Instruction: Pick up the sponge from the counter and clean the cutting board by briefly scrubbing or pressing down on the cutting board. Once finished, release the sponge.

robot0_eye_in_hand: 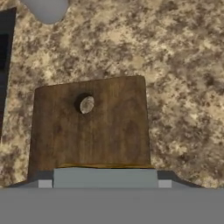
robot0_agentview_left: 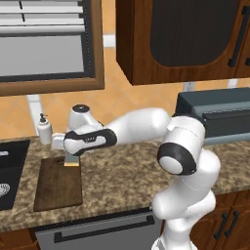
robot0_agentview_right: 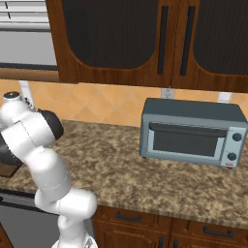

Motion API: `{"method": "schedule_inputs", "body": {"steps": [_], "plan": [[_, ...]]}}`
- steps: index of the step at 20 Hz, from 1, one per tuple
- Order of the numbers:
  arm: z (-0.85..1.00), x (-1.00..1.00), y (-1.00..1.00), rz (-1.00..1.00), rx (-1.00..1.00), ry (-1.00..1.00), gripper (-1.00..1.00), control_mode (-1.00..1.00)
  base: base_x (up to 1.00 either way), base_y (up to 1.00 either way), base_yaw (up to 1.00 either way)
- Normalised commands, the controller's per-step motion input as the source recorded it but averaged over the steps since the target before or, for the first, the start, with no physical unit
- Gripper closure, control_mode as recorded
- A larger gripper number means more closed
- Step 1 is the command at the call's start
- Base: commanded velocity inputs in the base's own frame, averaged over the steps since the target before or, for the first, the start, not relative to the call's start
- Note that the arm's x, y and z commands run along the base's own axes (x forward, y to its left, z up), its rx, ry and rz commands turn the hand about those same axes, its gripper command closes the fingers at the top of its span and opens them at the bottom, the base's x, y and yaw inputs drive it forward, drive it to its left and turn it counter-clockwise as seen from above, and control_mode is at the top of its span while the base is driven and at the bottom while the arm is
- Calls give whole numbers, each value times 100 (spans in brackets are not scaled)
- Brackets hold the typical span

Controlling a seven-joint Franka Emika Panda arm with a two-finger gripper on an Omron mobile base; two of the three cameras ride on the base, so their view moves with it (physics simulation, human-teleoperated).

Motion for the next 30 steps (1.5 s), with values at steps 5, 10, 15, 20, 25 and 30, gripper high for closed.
{"method": "schedule_inputs", "body": {"steps": [5,10,15,20,25,30], "plan": [[-11,34,93,-25,-6,9,100,-100,0,0,0],[-6,45,59,-19,-3,0,100,-100,0,0,0],[-10,12,26,-1,-9,1,100,-100,0,0,0],[-28,31,-2,8,-3,9,100,-100,0,0,0],[-45,26,-30,15,0,7,100,-100,0,0,0],[-58,36,-21,20,0,2,100,-100,0,0,0]]}}
